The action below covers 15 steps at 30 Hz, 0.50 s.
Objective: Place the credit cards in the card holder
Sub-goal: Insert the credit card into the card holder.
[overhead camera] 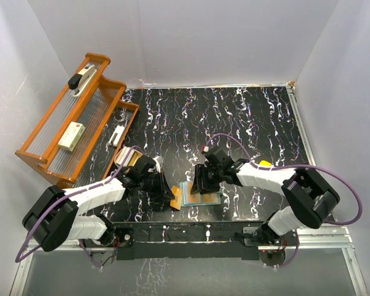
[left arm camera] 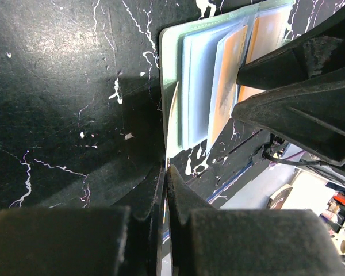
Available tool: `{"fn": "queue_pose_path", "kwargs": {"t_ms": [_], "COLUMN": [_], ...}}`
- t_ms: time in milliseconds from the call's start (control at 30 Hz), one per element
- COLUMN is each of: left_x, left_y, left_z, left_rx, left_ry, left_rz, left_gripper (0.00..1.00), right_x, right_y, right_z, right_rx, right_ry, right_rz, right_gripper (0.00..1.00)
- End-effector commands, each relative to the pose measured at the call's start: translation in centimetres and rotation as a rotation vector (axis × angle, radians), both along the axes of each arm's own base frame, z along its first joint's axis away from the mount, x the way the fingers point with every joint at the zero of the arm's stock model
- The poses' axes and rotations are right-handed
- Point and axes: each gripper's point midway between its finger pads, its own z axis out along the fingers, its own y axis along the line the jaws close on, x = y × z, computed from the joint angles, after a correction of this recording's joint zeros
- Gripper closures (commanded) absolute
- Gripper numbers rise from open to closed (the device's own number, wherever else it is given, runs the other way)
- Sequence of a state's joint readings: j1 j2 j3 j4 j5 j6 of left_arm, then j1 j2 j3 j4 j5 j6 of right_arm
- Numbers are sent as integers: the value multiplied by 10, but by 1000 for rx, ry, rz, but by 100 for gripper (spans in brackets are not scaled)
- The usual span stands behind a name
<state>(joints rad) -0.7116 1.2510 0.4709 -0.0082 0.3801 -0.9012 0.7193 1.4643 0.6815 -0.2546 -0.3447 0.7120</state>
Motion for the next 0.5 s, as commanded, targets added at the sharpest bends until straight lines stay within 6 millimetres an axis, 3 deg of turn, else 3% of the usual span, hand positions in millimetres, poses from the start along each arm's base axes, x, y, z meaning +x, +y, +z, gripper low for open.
{"fn": "queue_pose_path", "kwargs": {"t_ms": [0, 267, 467], "left_x": [-5, -5, -4], "left_y": [2, 3, 5], "left_z": [-1, -2, 0], "left_rx": [7, 6, 17], "left_ry": [1, -3, -3], "left_rz": [-1, -2, 5], "left_gripper": [100, 100, 100], "right_x": [16, 12, 17], "right_y": [22, 24, 16], "right_z": [18, 24, 31], "right_rx": [36, 21, -94], "right_ry": [-84, -117, -157], "right_rz": [2, 39, 2], "right_gripper": [54, 53, 48]}}
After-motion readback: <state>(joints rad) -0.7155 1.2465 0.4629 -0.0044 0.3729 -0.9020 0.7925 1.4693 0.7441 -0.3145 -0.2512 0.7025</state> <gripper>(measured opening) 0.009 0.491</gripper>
